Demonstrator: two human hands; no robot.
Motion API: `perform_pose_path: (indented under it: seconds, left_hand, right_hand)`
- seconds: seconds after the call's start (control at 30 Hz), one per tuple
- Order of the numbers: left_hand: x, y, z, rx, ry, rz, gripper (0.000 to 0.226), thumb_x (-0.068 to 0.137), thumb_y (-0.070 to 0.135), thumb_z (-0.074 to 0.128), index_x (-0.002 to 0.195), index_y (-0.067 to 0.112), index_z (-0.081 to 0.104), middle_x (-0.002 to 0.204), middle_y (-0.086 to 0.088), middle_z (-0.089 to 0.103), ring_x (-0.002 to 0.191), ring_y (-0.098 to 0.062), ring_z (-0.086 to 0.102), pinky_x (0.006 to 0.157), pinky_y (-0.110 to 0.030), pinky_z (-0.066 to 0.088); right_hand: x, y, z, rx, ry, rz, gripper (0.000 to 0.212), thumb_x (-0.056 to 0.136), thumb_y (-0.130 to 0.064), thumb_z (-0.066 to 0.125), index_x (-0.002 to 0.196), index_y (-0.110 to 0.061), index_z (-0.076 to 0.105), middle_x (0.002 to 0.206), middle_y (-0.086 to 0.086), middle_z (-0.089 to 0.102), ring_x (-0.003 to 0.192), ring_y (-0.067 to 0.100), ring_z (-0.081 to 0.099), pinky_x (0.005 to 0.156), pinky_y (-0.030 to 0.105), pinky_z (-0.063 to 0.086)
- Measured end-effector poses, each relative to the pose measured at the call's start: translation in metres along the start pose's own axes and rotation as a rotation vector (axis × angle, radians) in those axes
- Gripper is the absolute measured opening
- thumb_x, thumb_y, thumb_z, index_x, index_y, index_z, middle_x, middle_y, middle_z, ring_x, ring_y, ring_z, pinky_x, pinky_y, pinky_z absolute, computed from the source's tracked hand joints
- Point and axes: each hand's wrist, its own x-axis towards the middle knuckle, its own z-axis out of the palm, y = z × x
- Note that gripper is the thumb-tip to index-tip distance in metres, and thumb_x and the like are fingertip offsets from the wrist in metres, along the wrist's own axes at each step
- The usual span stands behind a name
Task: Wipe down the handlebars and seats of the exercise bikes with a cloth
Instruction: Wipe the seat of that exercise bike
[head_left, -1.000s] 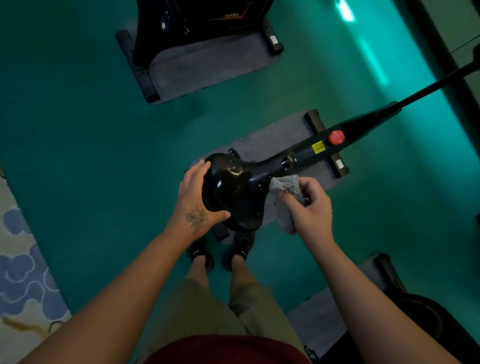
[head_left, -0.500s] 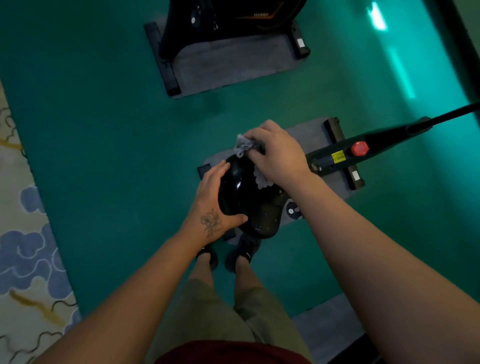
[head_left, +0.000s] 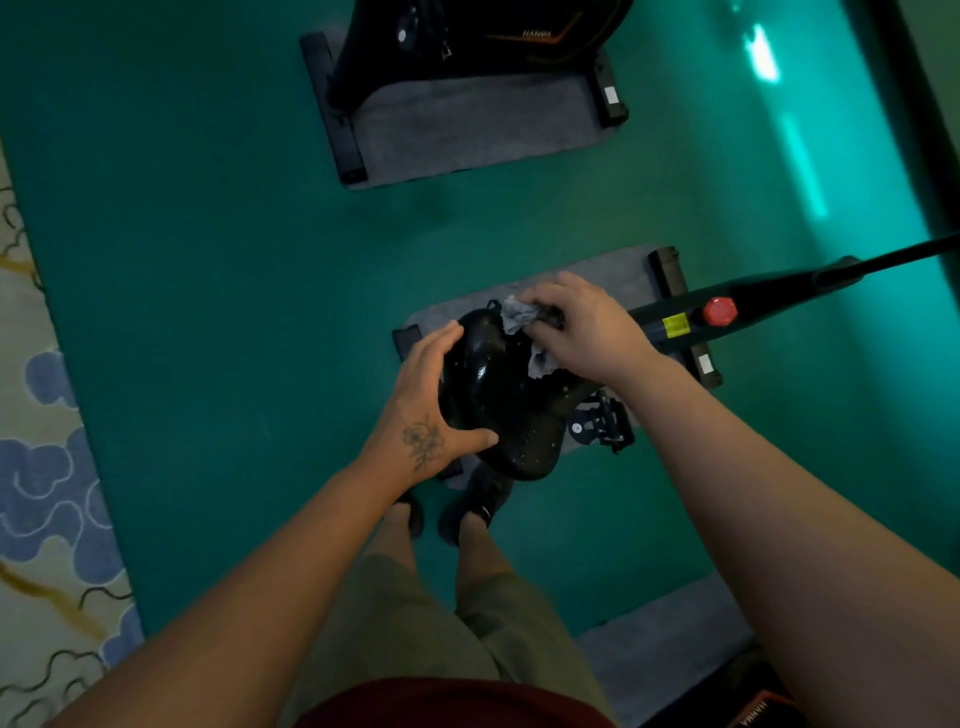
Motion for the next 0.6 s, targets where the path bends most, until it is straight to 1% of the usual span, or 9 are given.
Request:
perform_pose_path:
  seconds: [0.07,0.17,0.27,0.33,0.47,0.53,0.6]
  left_hand:
    - [0.0,-0.001,0.001,-0.023,0.011,-0.011,0.12,0.067,0.042,0.098,0.163,0.028,0.027,0.163,0.014,0.024,0.154,-0.009,0.025,0.126,-0.05,0.033]
    - [-0.002,-0.002,0.002,-0.056,0.014,-0.047,0.123,0.062,0.055,0.091,0.163,0.031,0.026,0.157,0.019,0.025,0.152,-0.01,0.029,0.123,-0.051,0.039]
    - [-0.003,-0.003,0.003,-0.071,0.02,-0.068,0.123,0.061,0.056,0.092,0.162,0.032,0.026,0.152,0.022,0.027,0.149,-0.008,0.031,0.121,-0.051,0.041]
    - [-0.003,-0.003,0.003,-0.079,0.022,-0.07,0.123,0.062,0.053,0.094,0.162,0.032,0.027,0.151,0.022,0.028,0.148,-0.008,0.032,0.121,-0.052,0.041]
    - [-0.004,-0.005,0.003,-0.099,0.016,-0.082,0.121,0.063,0.047,0.096,0.162,0.033,0.028,0.154,0.018,0.03,0.148,-0.008,0.033,0.122,-0.051,0.041]
    - [-0.004,-0.005,0.004,-0.102,0.015,-0.08,0.121,0.064,0.045,0.097,0.162,0.031,0.028,0.156,0.016,0.03,0.148,-0.008,0.033,0.123,-0.05,0.039]
    - [-0.004,-0.005,0.004,-0.106,0.02,-0.078,0.12,0.067,0.038,0.1,0.162,0.03,0.028,0.156,0.015,0.03,0.148,-0.006,0.033,0.124,-0.049,0.038]
  right_hand:
    - [0.006,-0.008,0.003,0.056,0.001,-0.023,0.032,0.097,-0.028,0.073,0.128,-0.021,0.071,0.115,0.005,0.061,0.108,0.027,0.062,0.089,0.042,0.052]
    - [0.015,-0.022,0.007,0.122,-0.014,-0.077,0.036,0.095,-0.041,0.076,0.126,-0.024,0.072,0.11,-0.002,0.056,0.107,0.021,0.06,0.089,0.035,0.048]
    - [0.019,-0.027,0.01,0.133,-0.044,-0.116,0.038,0.095,-0.052,0.072,0.123,-0.028,0.072,0.111,-0.004,0.054,0.111,0.018,0.056,0.092,0.035,0.045]
    - [0.017,-0.022,0.008,0.148,-0.049,-0.12,0.033,0.095,-0.051,0.072,0.12,-0.03,0.072,0.111,-0.004,0.054,0.108,0.015,0.056,0.092,0.037,0.048]
    - [0.011,-0.003,-0.003,0.124,-0.078,-0.067,0.025,0.092,-0.042,0.078,0.115,-0.033,0.071,0.11,-0.003,0.053,0.102,0.013,0.056,0.091,0.039,0.049]
    - [0.009,0.004,-0.005,0.127,-0.085,-0.04,0.023,0.093,-0.039,0.078,0.114,-0.031,0.072,0.111,-0.001,0.054,0.102,0.012,0.056,0.09,0.036,0.047]
    - [0.009,0.005,-0.004,0.151,-0.078,-0.036,0.023,0.093,-0.036,0.079,0.113,-0.027,0.072,0.111,0.001,0.056,0.101,0.011,0.055,0.086,0.03,0.043]
